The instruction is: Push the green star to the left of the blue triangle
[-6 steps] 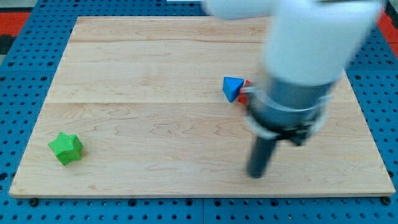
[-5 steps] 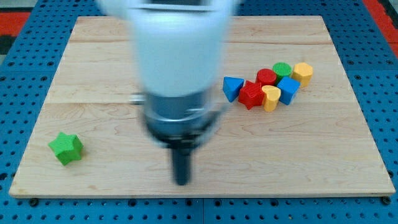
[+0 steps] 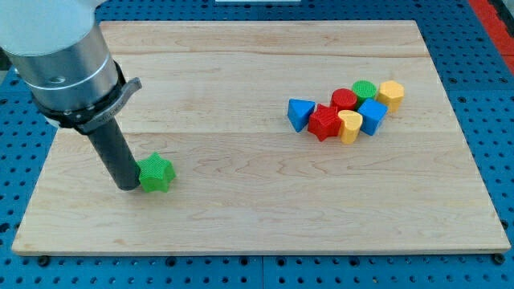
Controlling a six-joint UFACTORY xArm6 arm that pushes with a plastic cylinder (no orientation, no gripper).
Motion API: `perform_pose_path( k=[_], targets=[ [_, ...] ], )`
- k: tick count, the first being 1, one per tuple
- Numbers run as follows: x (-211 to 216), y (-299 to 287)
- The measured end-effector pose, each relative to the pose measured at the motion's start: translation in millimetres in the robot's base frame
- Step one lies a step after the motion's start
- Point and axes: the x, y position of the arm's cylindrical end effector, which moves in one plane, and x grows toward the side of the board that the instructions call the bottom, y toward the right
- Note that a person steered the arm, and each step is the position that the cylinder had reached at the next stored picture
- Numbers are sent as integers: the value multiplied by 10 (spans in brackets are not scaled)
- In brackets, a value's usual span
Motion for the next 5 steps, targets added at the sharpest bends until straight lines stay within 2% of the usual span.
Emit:
perform_pose_path(
  k=[1, 2, 3, 4, 5],
  targets=[
    [-252, 502],
    [-255, 1020],
    [90, 1262],
    [261, 1422],
    [-333, 1476]
  ],
)
